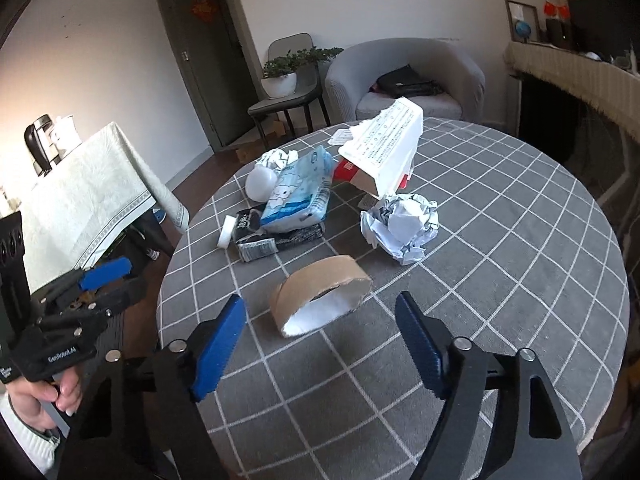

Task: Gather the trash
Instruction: 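Grasp the brown tape roll with the right gripper while the left gripper grasps the white plastic lid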

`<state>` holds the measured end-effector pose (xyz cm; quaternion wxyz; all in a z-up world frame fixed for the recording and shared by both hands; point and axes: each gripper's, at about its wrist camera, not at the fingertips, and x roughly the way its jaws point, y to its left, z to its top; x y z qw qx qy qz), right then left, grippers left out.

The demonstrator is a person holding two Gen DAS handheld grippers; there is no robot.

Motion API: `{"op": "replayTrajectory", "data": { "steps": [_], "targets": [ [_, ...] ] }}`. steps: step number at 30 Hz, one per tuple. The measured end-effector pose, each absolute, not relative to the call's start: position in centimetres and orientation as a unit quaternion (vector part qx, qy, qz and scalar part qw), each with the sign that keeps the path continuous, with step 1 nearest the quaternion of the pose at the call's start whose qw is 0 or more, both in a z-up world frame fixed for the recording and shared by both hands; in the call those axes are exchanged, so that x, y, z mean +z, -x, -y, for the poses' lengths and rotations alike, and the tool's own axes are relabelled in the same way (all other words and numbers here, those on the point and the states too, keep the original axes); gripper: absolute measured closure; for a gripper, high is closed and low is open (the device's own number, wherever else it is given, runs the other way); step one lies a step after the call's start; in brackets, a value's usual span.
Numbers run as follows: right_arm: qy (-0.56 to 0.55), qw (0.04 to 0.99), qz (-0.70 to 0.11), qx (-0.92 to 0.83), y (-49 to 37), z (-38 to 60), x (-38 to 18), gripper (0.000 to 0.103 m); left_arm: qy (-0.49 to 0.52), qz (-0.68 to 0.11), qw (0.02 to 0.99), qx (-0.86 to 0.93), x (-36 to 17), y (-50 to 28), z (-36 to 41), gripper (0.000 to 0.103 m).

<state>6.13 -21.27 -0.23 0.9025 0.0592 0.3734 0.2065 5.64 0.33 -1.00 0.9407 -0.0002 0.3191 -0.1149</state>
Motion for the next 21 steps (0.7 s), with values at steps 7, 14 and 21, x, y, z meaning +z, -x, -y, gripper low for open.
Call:
{"op": "replayTrajectory", "data": {
  "steps": [7,14,21],
  "targets": [
    [-0.088,0.891,-0.399,0.198,-7.2,21.2,-0.8,0.038,0.007,-0.327,0.936,-0.129,-1.1,-6.0,-0.2,0.05],
    [-0.095,0.884,-0.412,0.199,-8.8,20.4,-1.0,0.043,0.022,-0.334,0.932,-0.139,-1.2,-7.1,-0.3,0.05],
    [-0.079,0.885,-0.41,0.205,-9.7,19.7,-0.8,0.046,0.031,-0.34,0.928,-0.148,-1.3,-8.8,-0.1,0.051]
  ]
}}
